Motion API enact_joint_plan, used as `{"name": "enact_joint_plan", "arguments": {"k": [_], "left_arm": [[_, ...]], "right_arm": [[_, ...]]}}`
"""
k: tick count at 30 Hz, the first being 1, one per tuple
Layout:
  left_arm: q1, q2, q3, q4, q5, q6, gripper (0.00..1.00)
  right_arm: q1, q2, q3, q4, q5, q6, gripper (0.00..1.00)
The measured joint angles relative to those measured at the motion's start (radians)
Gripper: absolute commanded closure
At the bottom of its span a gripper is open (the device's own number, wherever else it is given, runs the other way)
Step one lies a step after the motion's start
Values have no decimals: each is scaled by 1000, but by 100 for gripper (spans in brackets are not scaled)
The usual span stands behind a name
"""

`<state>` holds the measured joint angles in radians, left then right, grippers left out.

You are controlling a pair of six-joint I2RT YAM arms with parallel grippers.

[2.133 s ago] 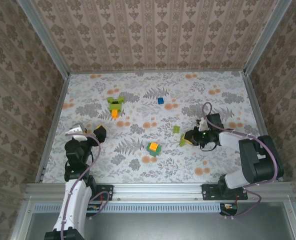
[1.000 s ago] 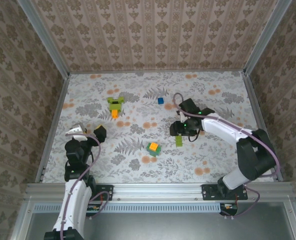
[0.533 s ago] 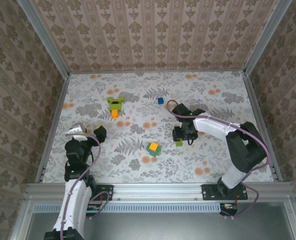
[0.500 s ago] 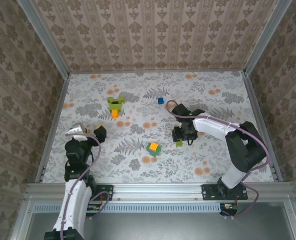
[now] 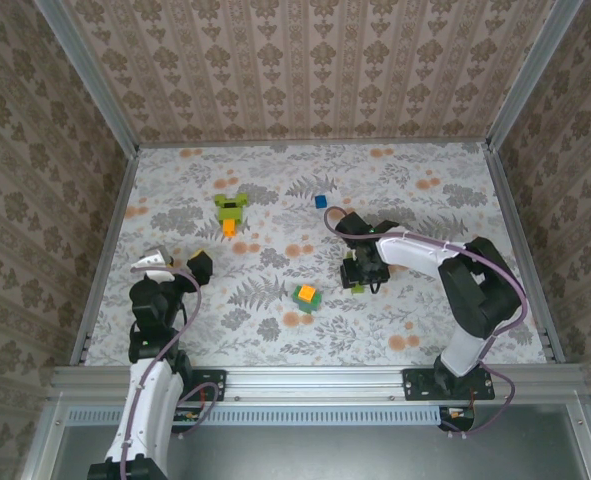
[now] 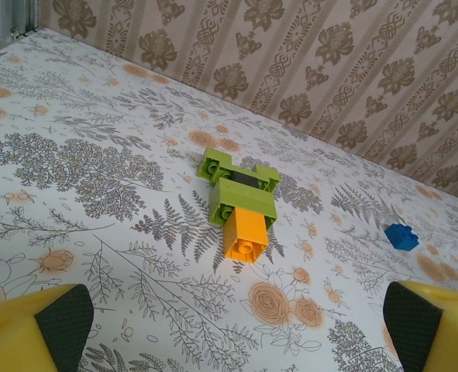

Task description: Assemble a carrot with lego

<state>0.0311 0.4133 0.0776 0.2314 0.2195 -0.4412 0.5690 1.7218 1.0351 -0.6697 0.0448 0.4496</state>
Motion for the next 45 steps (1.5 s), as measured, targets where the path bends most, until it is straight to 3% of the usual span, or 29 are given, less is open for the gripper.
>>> {"name": "enact_joint_plan", "arguments": {"k": [19,29,38,45], "left_arm": [[-5,0,0,0,-4,0,0],[-5,0,0,0,-6,0,0],[-5,0,0,0,-6,0,0],[-5,0,0,0,-6,0,0]], "right_arm": [[14,37,35,3,53,2,43],[18,60,42,4,54,2,52],[29,58,44,3,58,3,70],[37,24,50,-50,71,-18,74]]}}
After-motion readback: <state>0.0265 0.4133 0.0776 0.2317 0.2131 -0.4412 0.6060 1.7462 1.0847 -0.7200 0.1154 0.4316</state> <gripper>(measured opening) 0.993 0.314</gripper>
